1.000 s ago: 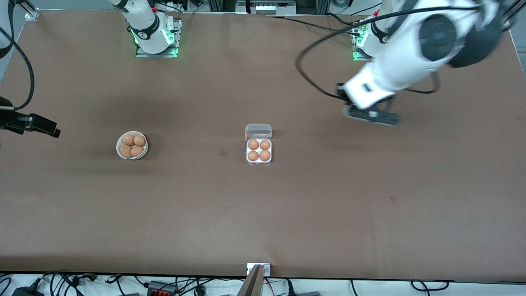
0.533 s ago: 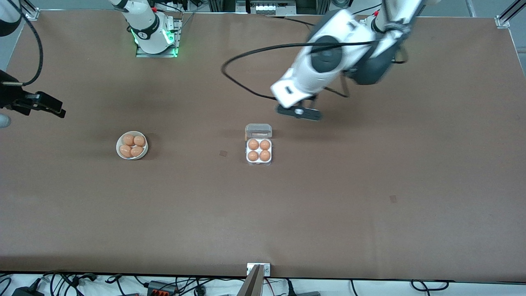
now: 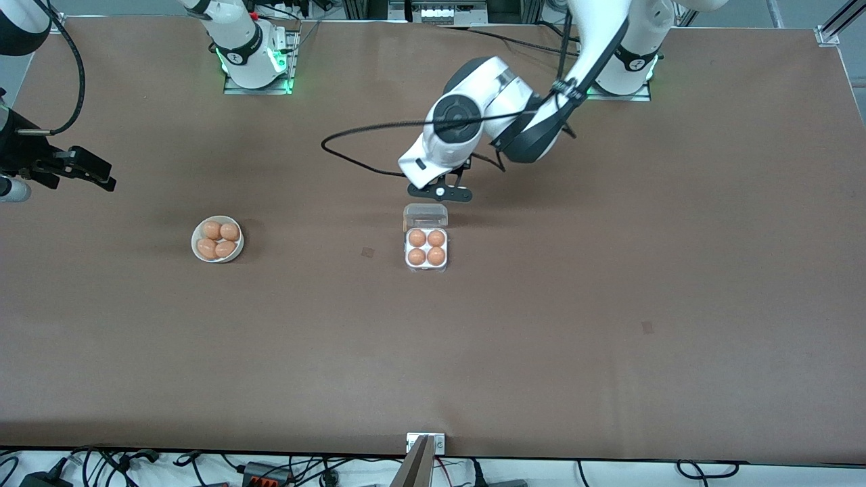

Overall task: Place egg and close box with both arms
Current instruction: 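Reach the left gripper to the open clear lid of the carton, then fold the clear lid over the eggs with the left gripper and press shut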

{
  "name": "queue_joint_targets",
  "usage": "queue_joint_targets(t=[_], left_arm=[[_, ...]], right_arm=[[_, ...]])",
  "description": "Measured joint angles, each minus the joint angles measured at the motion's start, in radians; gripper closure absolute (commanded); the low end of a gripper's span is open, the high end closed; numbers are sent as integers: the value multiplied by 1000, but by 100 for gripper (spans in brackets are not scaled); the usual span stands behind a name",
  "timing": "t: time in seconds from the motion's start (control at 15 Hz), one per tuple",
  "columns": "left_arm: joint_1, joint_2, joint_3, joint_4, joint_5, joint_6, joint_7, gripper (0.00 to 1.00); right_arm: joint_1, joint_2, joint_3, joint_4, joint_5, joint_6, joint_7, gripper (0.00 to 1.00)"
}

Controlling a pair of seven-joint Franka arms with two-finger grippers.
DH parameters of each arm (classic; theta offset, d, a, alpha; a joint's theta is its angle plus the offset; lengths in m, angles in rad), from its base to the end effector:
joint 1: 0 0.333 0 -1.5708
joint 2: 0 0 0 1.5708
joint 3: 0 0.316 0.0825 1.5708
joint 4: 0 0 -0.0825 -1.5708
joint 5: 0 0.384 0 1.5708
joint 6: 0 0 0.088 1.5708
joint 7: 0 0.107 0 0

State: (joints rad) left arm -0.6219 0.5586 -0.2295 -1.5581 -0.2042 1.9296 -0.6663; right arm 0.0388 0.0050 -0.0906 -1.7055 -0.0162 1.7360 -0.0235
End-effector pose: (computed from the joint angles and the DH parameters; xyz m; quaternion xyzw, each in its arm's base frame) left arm 0.4508 -0.5040 0.3180 0.9837 -0.0357 -0.1685 0.0513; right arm 0.5657 -0.0307 0.5721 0.9998 -0.0129 0.0124 0.0087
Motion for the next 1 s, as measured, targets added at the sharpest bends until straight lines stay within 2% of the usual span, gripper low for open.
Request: queue_joint_targets(t=[0.47,0.73,1.0], left_arm=[[-43,77,13,14,4,80,-34,100],[-41,131,25,52,12,82,-33,100],[-32,203,34,120,12,83,-33,100]], right_arm=[[5,1,5,6,0,1,-1,0],[-2,4,8,6,0,1,-1,0],[-28,4,41,6,0,1,-1,0]])
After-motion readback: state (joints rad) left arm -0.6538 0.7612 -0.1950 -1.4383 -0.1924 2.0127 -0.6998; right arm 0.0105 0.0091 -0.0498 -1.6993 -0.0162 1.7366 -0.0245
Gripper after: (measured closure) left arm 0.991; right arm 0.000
